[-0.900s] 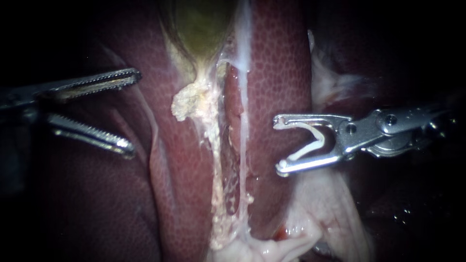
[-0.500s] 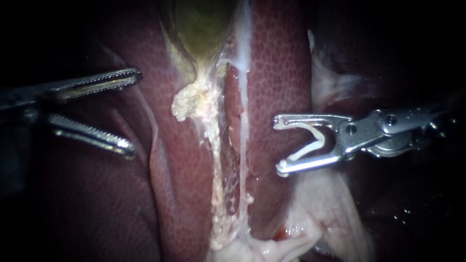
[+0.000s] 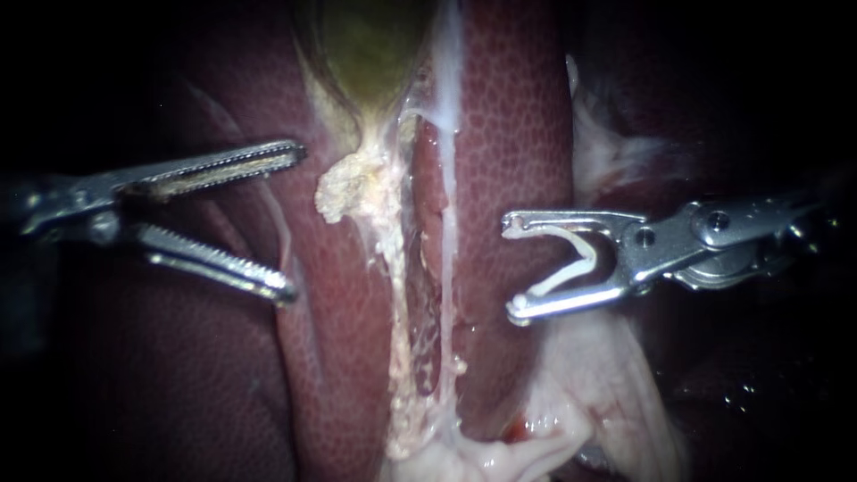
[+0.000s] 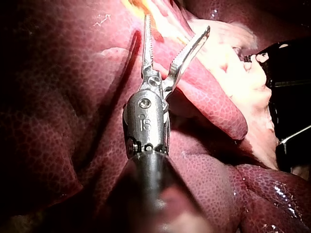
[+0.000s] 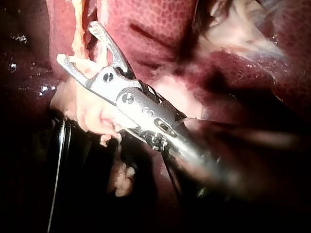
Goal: Grabbing gallbladder
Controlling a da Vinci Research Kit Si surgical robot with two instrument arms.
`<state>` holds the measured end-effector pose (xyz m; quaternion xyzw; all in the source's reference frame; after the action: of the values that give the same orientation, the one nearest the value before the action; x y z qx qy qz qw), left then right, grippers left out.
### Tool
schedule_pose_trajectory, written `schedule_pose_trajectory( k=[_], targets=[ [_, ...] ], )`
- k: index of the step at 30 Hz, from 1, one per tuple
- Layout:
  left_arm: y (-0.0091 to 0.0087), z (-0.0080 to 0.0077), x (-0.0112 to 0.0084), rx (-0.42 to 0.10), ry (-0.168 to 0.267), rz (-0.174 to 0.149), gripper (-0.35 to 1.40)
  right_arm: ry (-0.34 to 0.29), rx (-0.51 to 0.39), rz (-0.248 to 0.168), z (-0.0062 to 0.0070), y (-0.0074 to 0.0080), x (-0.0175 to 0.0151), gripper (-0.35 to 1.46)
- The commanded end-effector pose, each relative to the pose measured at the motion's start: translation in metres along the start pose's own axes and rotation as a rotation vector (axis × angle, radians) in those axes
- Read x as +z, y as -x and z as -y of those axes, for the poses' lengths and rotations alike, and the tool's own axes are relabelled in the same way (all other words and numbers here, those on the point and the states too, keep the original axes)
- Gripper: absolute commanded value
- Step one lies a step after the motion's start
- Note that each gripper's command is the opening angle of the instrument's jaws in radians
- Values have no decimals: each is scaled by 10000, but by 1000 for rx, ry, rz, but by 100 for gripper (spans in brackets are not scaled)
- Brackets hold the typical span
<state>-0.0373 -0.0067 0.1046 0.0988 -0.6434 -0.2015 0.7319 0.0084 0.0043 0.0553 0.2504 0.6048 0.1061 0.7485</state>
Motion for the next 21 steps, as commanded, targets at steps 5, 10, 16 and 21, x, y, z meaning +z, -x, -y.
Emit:
schedule_pose_trajectory(
  k=[5, 10, 16, 21],
  targets=[
    [-5, -8, 9, -6, 4, 0, 78, -1, 0, 0, 1, -1, 0, 60],
    [-14, -15, 16, -10, 5, 0, 78, -1, 0, 0, 2, -1, 1, 60],
    [-29, -16, 30, -26, 12, -4, 78, -1, 0, 0, 2, -1, 1, 60],
    [-38, -15, 42, -44, 12, -9, 73, -1, 0, 0, 2, -2, 1, 60]
  ],
)
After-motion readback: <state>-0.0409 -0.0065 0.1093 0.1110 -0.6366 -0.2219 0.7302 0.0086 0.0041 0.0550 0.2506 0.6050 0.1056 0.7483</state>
